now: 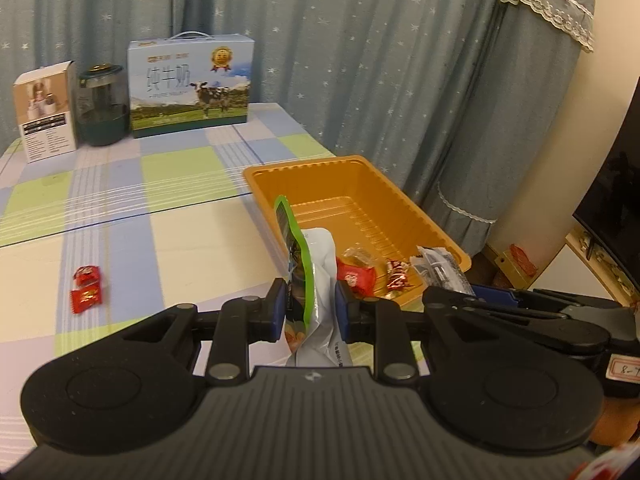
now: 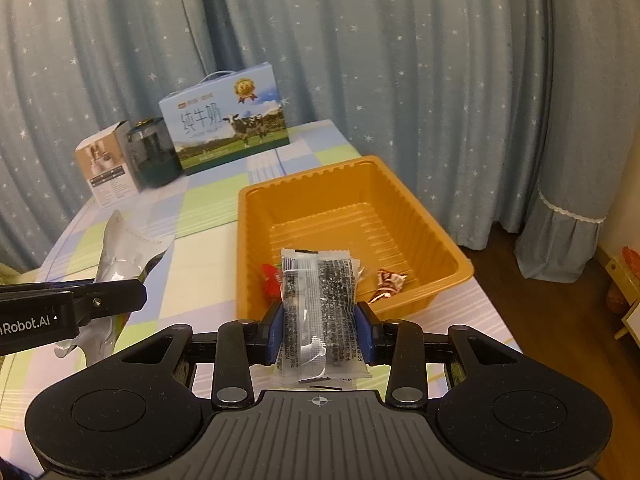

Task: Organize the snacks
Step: 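Carry the white pouch and clear packet over the orange tray with both tools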

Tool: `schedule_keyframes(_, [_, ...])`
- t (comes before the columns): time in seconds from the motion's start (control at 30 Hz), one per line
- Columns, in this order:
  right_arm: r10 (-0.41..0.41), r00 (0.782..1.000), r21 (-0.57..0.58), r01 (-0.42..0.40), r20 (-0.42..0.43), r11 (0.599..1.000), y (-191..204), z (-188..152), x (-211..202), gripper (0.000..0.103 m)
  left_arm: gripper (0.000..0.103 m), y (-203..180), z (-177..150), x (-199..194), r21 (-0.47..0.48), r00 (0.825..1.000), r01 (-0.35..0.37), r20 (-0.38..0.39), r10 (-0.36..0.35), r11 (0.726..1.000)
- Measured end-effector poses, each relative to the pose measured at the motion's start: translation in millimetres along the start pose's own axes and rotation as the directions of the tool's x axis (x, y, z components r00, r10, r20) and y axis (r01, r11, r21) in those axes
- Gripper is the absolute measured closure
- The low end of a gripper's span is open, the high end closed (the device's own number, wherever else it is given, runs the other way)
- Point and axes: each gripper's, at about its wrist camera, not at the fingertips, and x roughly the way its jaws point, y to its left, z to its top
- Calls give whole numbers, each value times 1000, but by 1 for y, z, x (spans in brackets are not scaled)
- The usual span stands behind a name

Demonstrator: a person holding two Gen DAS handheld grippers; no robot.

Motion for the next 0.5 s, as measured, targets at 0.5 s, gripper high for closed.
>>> schedule_keyframes(0.5, [-37, 999, 15, 37, 14, 999, -31, 30, 25, 65, 80, -19, 22, 47, 19, 998, 54, -18, -54, 998])
